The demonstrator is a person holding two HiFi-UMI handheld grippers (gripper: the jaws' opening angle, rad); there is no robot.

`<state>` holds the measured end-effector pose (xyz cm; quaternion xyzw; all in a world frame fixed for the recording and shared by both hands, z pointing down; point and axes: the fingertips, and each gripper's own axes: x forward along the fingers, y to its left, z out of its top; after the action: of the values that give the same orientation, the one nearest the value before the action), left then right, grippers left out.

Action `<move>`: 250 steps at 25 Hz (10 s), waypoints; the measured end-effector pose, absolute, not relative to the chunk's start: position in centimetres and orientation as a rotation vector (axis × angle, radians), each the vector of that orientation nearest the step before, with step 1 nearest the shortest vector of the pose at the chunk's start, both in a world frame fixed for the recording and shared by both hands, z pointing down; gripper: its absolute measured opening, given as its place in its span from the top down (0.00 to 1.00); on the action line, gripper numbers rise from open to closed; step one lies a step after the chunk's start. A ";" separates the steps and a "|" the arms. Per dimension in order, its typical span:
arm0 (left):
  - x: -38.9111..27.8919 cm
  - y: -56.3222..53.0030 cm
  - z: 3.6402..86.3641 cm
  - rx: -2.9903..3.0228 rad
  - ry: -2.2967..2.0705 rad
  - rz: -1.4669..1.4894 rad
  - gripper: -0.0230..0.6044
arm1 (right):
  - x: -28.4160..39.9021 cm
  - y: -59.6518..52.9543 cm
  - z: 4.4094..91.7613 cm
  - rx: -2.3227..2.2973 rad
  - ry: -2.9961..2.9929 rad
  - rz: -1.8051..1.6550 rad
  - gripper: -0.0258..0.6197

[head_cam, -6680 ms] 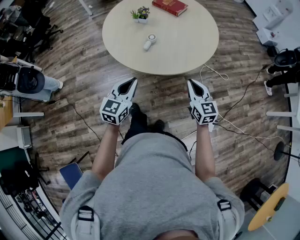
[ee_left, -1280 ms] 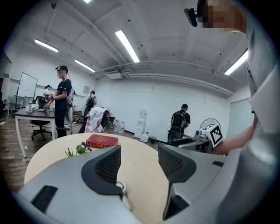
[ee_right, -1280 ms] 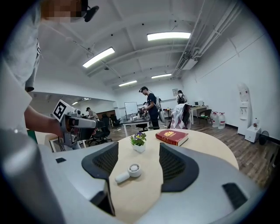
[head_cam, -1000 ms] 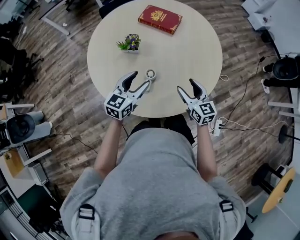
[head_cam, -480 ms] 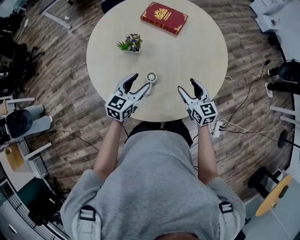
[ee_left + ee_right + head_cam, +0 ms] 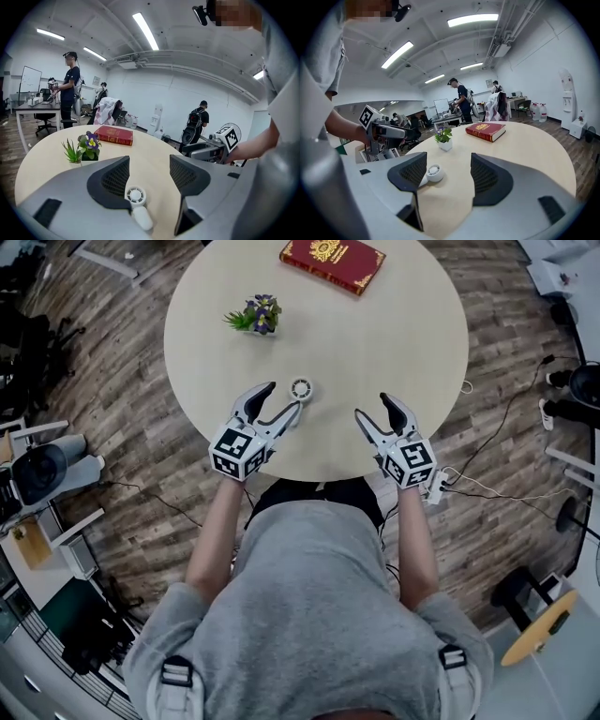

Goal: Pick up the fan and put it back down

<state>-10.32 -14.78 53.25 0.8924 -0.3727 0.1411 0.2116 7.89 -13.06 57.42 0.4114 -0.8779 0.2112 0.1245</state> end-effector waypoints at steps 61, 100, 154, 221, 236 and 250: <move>-7.3 -17.4 74.9 2.245 -0.944 0.910 0.36 | 6.9 -15.7 67.8 0.921 -2.533 0.847 0.51; -8.9 -15.5 63.4 2.353 -0.990 0.781 0.36 | 5.5 -13.1 59.7 1.050 -2.585 0.744 0.53; -14.6 -11.0 54.1 2.453 -1.163 0.629 0.36 | 8.6 -9.7 52.5 1.317 -2.537 0.490 0.55; -7.2 -15.6 68.7 2.242 -0.955 0.800 0.36 | 8.2 -13.5 66.6 0.952 -2.408 0.751 0.56; -5.4 -16.8 73.0 2.167 -0.984 0.865 0.36 | 9.6 -14.7 69.2 0.939 -2.382 0.800 0.56; -5.2 -18.0 74.2 2.125 -1.014 0.879 0.36 | 9.9 -15.3 69.8 0.940 -2.394 0.870 0.56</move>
<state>-5.17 -17.96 74.17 0.8040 -0.3839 0.3326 0.3090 9.93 -15.29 69.79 0.3384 -0.8618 0.3131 0.2117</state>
